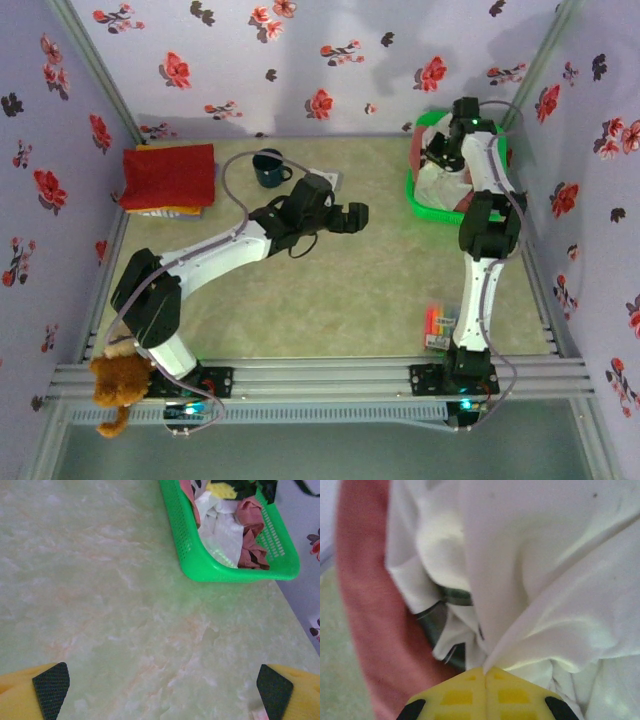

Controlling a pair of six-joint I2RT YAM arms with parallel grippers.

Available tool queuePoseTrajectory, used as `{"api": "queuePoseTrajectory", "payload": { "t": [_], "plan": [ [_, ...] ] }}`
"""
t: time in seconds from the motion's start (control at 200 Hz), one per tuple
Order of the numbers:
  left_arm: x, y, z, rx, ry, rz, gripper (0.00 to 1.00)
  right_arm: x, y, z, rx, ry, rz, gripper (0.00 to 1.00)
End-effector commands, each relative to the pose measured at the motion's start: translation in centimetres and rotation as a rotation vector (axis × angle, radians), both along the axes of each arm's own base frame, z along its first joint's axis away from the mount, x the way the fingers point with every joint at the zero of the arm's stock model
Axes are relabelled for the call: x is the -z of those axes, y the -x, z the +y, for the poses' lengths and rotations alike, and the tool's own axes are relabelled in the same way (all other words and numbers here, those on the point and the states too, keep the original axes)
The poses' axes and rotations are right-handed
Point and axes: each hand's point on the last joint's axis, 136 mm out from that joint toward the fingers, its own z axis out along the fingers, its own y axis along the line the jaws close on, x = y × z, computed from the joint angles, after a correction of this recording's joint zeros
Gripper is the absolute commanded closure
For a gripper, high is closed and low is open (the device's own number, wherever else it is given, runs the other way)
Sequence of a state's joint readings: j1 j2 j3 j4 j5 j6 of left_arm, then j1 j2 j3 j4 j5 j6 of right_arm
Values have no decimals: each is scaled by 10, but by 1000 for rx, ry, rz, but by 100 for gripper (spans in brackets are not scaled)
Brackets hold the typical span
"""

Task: Fold and stack the t-shirts

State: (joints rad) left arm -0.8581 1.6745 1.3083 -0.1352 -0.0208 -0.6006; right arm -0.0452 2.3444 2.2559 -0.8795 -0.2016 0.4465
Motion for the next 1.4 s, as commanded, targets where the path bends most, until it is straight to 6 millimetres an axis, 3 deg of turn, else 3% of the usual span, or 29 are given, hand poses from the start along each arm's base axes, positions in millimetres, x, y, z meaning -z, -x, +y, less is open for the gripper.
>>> {"api": "queuePoseTrajectory", "payload": {
  "t": [0.0,0.265,0.42,0.62,0.74,1.015,1.15,1.395],
  "plan": [
    [3,-2,-5,18,18,50,1,-60,4,8,-1,24,-112,100],
    [1,-12,-4,37,81,134,1,-104,27,20,2,6,-186,100],
    [-14,-20,0,42,101,77,1,-139,46,31,-9,-1,-266,100],
    [-39,-33,9,109,-52,-7,0,-216,83,46,-33,-7,-436,100],
    [-43,-35,20,103,-76,16,0,-260,103,54,-58,-19,-548,100],
    [-54,-45,61,22,-15,58,1,-381,154,89,-165,-17,-883,100],
    [-63,-48,90,-32,-11,60,0,-440,187,103,-219,-60,-1031,100],
    [-61,-43,159,-150,-18,81,0,-510,254,151,-405,-135,-1227,100]
  ]
}}
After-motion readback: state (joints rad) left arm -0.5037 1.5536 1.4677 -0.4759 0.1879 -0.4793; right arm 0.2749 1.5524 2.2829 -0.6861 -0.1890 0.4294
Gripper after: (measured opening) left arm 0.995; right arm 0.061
